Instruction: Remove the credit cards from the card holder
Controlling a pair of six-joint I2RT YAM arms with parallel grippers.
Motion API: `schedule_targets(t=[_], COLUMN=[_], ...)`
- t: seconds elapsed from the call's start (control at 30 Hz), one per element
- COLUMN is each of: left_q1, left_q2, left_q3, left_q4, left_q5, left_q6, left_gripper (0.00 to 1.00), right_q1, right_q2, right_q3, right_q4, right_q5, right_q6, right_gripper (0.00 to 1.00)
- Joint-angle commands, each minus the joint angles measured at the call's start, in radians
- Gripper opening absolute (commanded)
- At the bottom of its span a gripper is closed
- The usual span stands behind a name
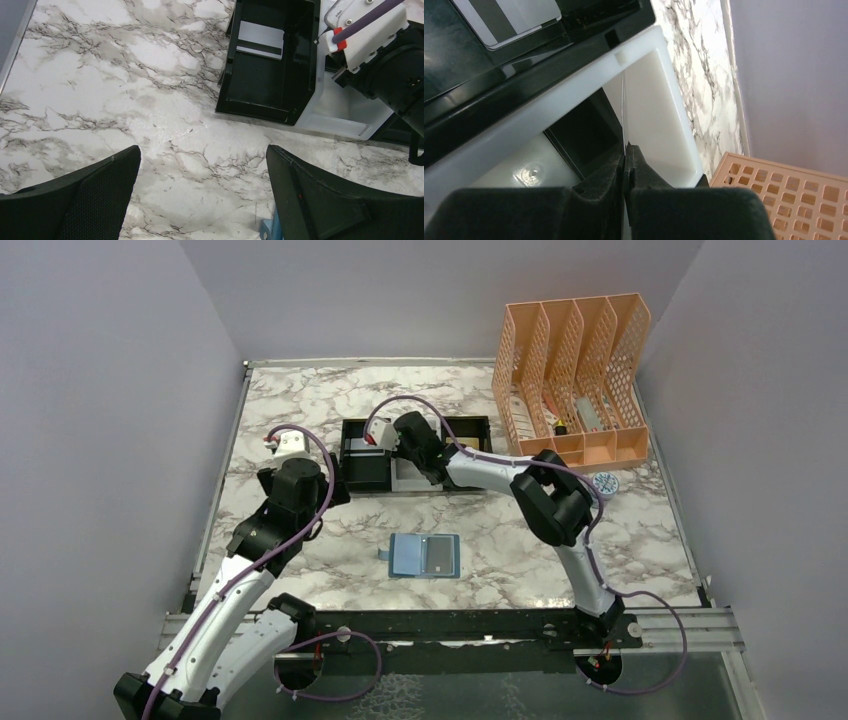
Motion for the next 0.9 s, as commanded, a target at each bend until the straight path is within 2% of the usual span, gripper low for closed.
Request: schedule_targets(t=[0.0, 0.17, 0.4, 0.57, 0.87], left_q1=[0.006, 0.005, 0.005, 0.006, 0.005], left_q2=[-0.015, -0.019, -0.017, -0.012, 0.008], left_q3=[-0.002, -0.003, -0.005, -0.005, -0.011], left_q4=[-0.014, -0.013, -0.013, -0.012, 0.014], left_q5=[-0.030, -0.028, -0.017, 0.000, 0.089], left_q6=[0.008, 0.008, 0.010, 0.011, 0.033], left_gripper=[0.99, 0.99, 0.99, 0.99, 0.99], right_q1=[-0.006, -0.017, -0.032, -0.035, -0.035], right_q2=[0.049, 0.058, 0.010, -0.018, -0.170], right_q3=[0.043, 0.041, 0.020, 0.011, -0.053], right_q4=[0.035, 0.002, -0.067, -0.088, -0.133], right_q5=[-0.022, -0.057, -0.138, -0.138, -0.247], right_q6=[-0.061, -0.060, -0.025, 0.001, 0.132], right_gripper=[0.03, 0.08, 0.22, 0.24, 0.26])
